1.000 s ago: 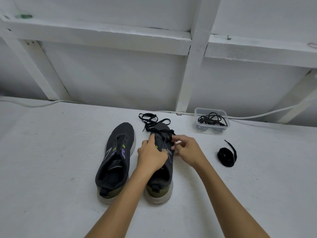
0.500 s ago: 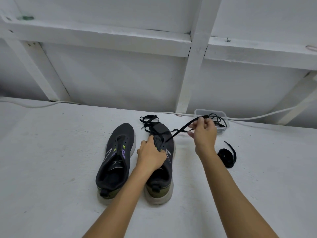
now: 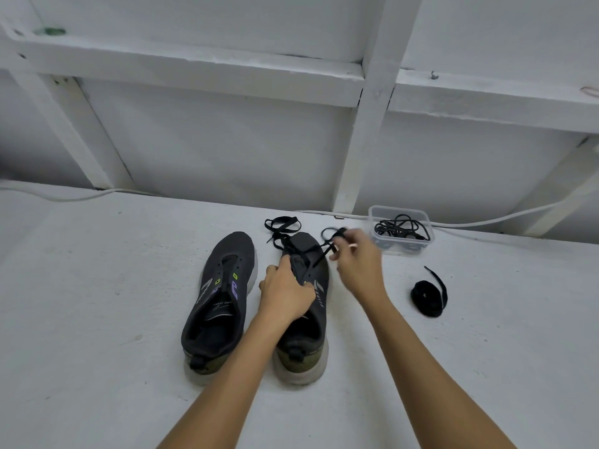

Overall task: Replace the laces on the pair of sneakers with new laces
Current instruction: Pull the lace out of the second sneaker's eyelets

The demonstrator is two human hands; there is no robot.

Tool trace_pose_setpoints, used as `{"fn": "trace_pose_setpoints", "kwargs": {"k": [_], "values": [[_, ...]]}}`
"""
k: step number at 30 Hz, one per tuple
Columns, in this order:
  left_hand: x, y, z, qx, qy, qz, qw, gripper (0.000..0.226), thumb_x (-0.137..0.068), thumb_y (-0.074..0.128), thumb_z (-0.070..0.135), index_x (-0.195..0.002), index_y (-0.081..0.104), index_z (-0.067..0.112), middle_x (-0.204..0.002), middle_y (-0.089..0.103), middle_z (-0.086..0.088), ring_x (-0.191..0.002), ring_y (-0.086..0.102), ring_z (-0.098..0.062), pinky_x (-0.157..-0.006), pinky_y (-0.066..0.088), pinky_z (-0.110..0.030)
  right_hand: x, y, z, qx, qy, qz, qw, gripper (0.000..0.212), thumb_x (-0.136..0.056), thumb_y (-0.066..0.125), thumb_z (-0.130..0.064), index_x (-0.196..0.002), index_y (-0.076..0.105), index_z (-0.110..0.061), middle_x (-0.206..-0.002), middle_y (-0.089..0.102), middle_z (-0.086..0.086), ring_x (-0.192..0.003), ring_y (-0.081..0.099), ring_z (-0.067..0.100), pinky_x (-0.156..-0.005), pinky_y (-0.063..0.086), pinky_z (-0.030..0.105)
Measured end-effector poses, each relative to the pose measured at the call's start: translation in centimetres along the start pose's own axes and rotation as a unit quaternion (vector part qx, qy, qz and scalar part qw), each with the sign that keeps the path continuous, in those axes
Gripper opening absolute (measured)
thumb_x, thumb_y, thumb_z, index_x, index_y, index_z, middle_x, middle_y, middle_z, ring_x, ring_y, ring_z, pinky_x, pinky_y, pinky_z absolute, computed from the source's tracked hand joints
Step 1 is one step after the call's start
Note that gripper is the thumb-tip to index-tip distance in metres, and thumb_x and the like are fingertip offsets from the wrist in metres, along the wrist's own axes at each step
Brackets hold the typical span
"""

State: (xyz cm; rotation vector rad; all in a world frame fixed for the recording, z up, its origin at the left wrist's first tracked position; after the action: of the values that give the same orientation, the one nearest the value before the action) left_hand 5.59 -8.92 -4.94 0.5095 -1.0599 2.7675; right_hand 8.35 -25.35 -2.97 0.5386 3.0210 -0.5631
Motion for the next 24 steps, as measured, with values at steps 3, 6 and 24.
{"fn": "trace_pose_setpoints", "kwargs": {"k": [3,6,24], "values": [[0.0,0.0,-0.1,0.001,-0.001,-0.003,1.000,0.062,-0.093,0.058,0.030,-0.148,0.033,0.022,-0.133,0.044,-0.011,-0.129,0.042,-0.036,-0.104,0.040,-0.042,-0.9,-3.1,-0.1,-0.141,0.075,0.150,0.976,0.004,-0.100,0.062,-0.018,-0.098,0.061,-0.015,-0.084,0.067,-0.002,-0.063,0.069,0.007,-0.056,0.059,0.030],[0.0,0.0,-0.1,0.000,-0.002,0.001,1.000,0.062,-0.092,0.058,0.030,-0.148,0.033,0.022,-0.131,0.044,-0.011,-0.128,0.042,-0.037,-0.104,0.041,-0.042,-0.6,-2.1,1.4,-0.078,0.147,0.055,0.985,0.024,-0.094,0.071,-0.033,-0.100,0.064,-0.011,-0.087,0.070,0.003,-0.067,0.074,0.014,-0.059,0.061,0.033],[0.2,0.0,-0.1,-0.008,-0.009,0.005,1.000,0.067,-0.093,0.057,0.029,-0.153,0.027,0.018,-0.137,0.041,-0.013,-0.133,0.038,-0.039,-0.107,0.038,-0.043,0.3,0.2,1.7,-0.057,0.155,-0.120,0.979,0.029,-0.094,0.069,-0.042,-0.097,0.070,-0.014,-0.095,0.071,0.003,-0.079,0.070,0.014,-0.067,0.062,0.032]]}}
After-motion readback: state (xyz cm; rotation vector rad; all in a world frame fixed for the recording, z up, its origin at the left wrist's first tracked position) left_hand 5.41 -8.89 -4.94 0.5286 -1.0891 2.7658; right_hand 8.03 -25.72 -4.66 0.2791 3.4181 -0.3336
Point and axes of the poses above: each hand's wrist, its own x-axis away from the middle knuckle, its own y-axis out of the palm, z = x × y, the point moved 6 cm from there along -x, towards the middle knuckle
